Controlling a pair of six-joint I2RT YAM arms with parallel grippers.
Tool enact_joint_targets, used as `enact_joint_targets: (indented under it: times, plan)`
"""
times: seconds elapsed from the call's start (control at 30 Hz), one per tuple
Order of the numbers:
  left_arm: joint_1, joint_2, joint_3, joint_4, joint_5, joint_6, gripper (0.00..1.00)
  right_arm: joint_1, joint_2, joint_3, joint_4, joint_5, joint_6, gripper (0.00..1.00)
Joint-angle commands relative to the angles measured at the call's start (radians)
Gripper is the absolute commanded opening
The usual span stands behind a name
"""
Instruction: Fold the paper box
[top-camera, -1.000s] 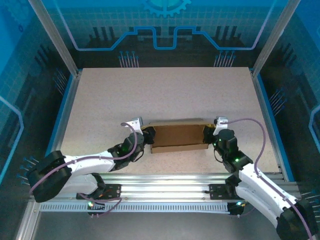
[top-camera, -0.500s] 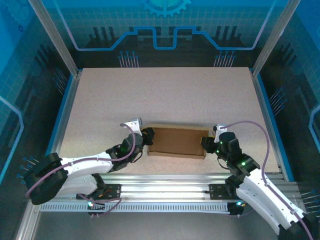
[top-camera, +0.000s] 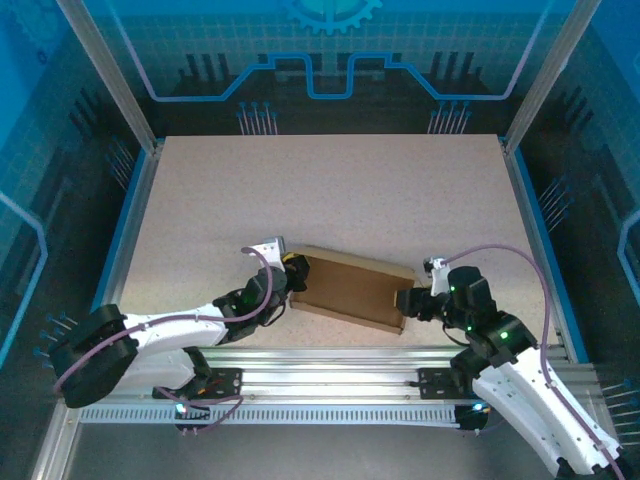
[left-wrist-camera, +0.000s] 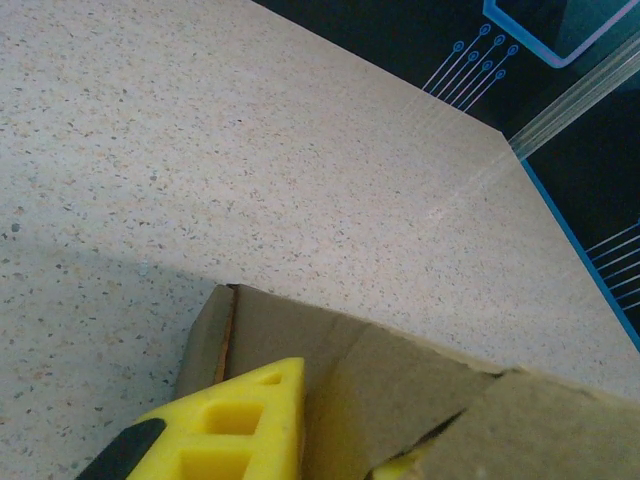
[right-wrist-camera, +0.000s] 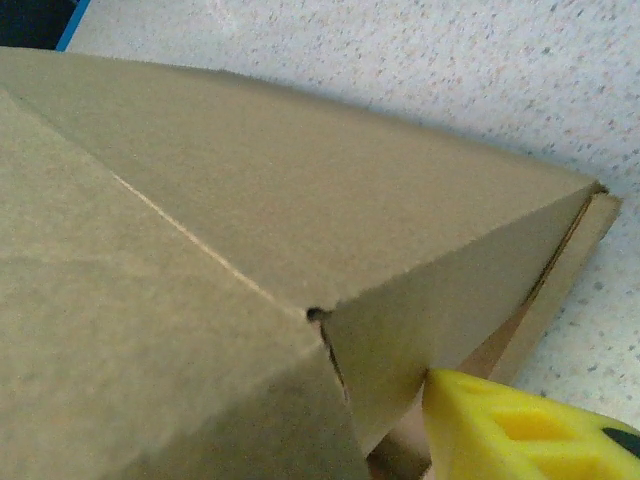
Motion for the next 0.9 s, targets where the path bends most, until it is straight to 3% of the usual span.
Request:
enact_joint_targets:
  times: [0.0, 0.23, 0.43, 0.7, 0.87]
  plan:
    - [-0.013, 0.004, -0.01, -0.063, -0.025, -0.005, 0.17, 0.016, -0.018, 0.054, -0.04, -0.067, -0.01, 0.57]
    - [-0.013, -0.004, -0.032, -0.062, -0.065, -0.018, 0.13, 0.016, 0.03, 0.151, -0.132, -0.175, -0.052, 0.6]
    - [-0.013, -0.029, -0.025, -0.087, -0.095, -0.001, 0.12, 0.016, 0.083, 0.242, -0.24, -0.179, -0.045, 0.73]
    - [-0.014, -0.024, -0.025, -0.089, -0.085, -0.003, 0.11, 0.016, 0.111, 0.41, -0.475, -0.108, -0.054, 0.8]
    - [-0.014, -0.023, -0.025, -0.089, -0.068, -0.004, 0.13, 0.016, 0.114, 0.508, -0.573, 0.059, -0.041, 0.8]
